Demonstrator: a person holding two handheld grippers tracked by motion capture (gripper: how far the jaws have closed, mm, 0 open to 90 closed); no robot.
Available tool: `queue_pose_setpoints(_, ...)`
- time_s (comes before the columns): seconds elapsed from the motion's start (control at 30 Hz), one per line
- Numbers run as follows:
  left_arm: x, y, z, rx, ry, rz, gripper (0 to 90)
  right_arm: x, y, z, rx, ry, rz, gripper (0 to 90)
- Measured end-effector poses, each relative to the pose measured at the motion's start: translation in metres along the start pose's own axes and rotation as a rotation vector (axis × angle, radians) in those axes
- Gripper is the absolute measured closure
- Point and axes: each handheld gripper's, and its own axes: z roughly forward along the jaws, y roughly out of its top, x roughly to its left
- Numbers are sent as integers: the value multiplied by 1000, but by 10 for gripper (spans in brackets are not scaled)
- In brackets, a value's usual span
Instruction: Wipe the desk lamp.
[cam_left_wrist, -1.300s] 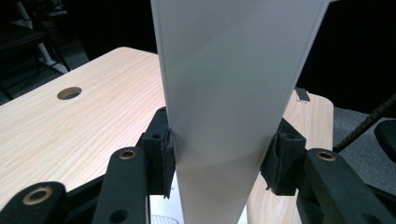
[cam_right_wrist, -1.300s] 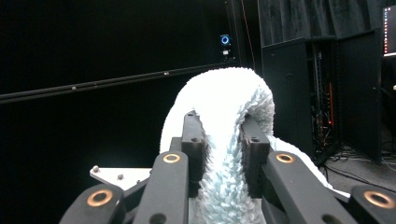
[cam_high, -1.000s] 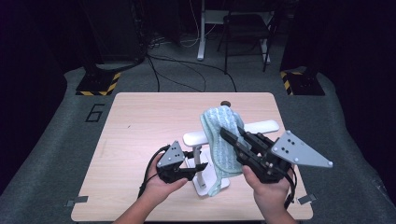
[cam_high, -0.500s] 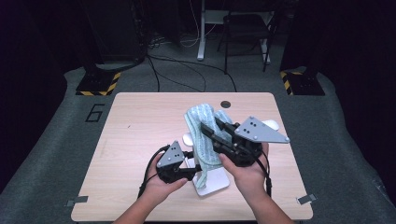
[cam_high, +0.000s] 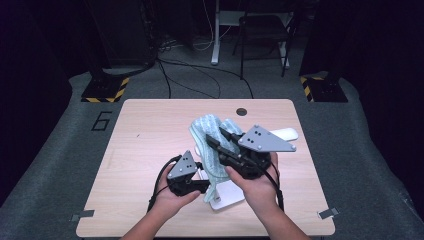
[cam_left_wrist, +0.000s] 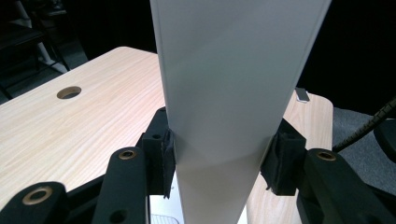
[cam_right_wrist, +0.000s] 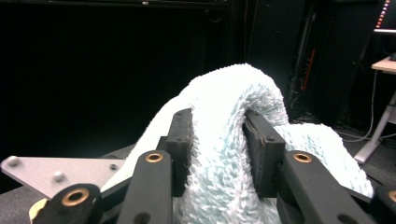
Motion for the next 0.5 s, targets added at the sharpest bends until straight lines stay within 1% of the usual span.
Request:
queue_pose_setpoints(0.03,0,0,0,-3,1,-4,526,3,1,1,4,5,3,667)
queue_pose_setpoints(0.07,0,0,1,-6,-1,-5,526,5,1,3,-4,15,-7,671)
queue_pose_setpoints(0.13,0,0,1,-7,1,-5,526,6,2,6,-14,24,-10,675)
queue_pose_setpoints(0.17,0,0,1,-8,3,-5,526,7,3,7,-5,27,-1,678)
queue_pose_setpoints(0.2,-1,0,1,-9,2,-11,526,6,3,8,-5,29,-14,686)
queue_pose_setpoints(0.23,-1,0,1,-7,2,-6,527,6,3,8,3,25,-7,694)
queue_pose_setpoints(0.27,-1,0,1,-1,-11,-11,526,4,2,7,9,28,-11,702)
queue_pose_setpoints(0.3,-2,0,2,-11,0,-10,526,1,2,7,14,27,-13,706)
queue_pose_setpoints(0.33,-2,0,2,-5,-1,-3,527,-2,1,5,14,25,-9,710)
queue_pose_setpoints(0.37,-3,0,2,-7,-1,-6,527,-5,0,3,23,16,2,712)
queue_pose_setpoints(0.4,-3,0,2,-7,-1,-5,527,-8,-1,2,22,7,4,713)
queue_pose_setpoints(0.43,-2,0,1,3,1,11,527,-11,-2,-1,31,-5,8,715)
queue_pose_setpoints(0.5,-2,0,1,1,0,9,527,-19,-6,-6,29,-15,18,716)
